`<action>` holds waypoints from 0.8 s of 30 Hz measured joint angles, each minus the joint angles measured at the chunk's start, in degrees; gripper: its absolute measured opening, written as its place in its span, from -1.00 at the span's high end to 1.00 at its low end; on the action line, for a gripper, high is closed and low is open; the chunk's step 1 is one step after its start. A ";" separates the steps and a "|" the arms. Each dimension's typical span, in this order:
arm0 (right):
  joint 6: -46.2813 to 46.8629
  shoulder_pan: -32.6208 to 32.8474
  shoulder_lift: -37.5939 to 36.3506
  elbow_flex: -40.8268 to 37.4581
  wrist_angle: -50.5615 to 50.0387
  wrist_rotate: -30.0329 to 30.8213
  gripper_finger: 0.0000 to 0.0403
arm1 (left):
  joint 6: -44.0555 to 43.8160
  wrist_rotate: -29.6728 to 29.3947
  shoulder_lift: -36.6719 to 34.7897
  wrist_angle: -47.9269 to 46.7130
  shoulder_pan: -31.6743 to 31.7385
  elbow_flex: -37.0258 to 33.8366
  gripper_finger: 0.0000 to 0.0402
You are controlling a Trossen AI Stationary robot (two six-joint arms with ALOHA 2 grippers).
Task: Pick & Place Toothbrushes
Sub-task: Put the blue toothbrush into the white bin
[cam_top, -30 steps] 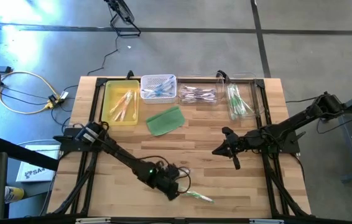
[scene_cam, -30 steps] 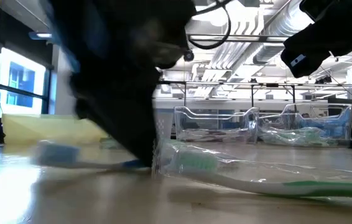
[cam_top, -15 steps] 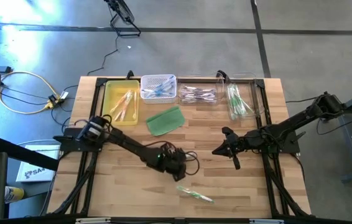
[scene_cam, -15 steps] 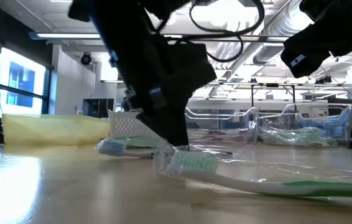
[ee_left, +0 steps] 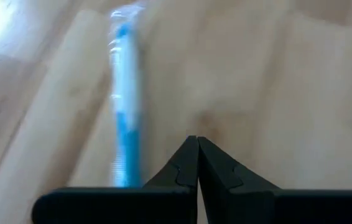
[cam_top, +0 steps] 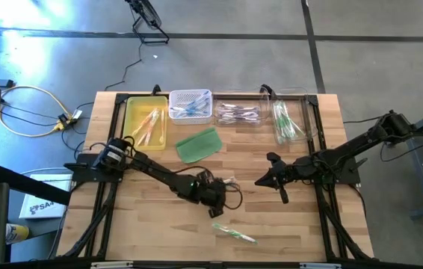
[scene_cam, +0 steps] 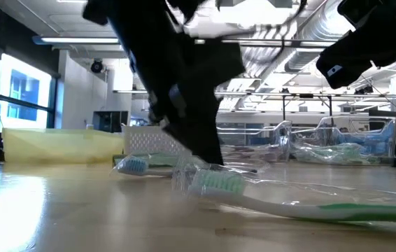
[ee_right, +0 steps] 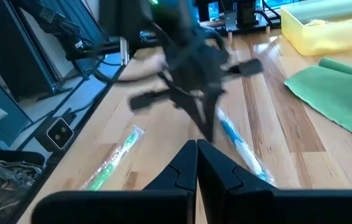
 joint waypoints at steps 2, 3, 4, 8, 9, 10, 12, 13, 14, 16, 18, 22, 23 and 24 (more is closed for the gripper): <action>-0.18 0.00 0.00 0.00 -0.61 0.19 0.99 | 0.93 0.25 -0.54 1.69 -0.92 0.03 1.00; -0.20 0.00 0.00 0.00 -0.72 0.20 0.99 | 1.43 0.19 -1.17 1.78 -1.28 0.04 1.00; -0.20 0.00 0.00 0.00 -0.76 0.22 0.99 | 1.92 0.10 -1.97 0.73 -1.55 0.04 1.00; -0.16 0.00 -0.02 0.02 -0.74 0.20 0.99 | 3.72 -0.16 -5.94 -3.52 -1.78 0.07 1.00; -0.15 0.00 -0.02 0.02 -0.72 0.20 0.99 | 4.13 -0.16 -6.91 -4.98 -1.74 0.07 1.00; -0.15 0.00 -0.02 0.02 -0.89 0.20 0.99 | 4.21 -0.03 -7.87 -6.42 -1.61 0.07 1.00; -0.20 0.00 -0.02 0.02 -0.91 0.20 0.99 | 4.29 0.31 -9.56 -9.34 -1.58 0.07 1.00; -0.38 0.00 -0.02 0.02 -0.97 0.20 0.99 | 4.28 0.36 -10.20 -10.10 -1.33 0.07 1.00; -0.92 0.00 -0.02 0.02 -1.01 0.20 0.99 | 4.08 0.59 -10.74 -10.41 -1.17 0.07 1.00; -1.38 0.00 -0.02 0.02 -1.01 0.20 0.99 | 3.97 1.69 -11.52 -10.90 -1.20 0.07 1.00; -1.44 0.00 -0.02 0.02 -1.04 0.20 0.99 | 5.43 3.85 -11.84 -9.40 -0.82 0.09 1.00; -1.47 0.00 -0.02 0.02 -1.08 0.20 0.99 | 10.35 10.56 -11.95 -7.70 -0.84 0.09 1.00; -1.47 0.00 -0.02 0.02 -1.06 0.20 0.99 | 11.41 10.77 -11.97 -7.68 -0.88 0.07 1.00; -1.47 0.00 -0.02 0.02 -1.06 0.20 0.99 | 12.80 10.44 -11.95 -7.34 -0.90 0.07 1.00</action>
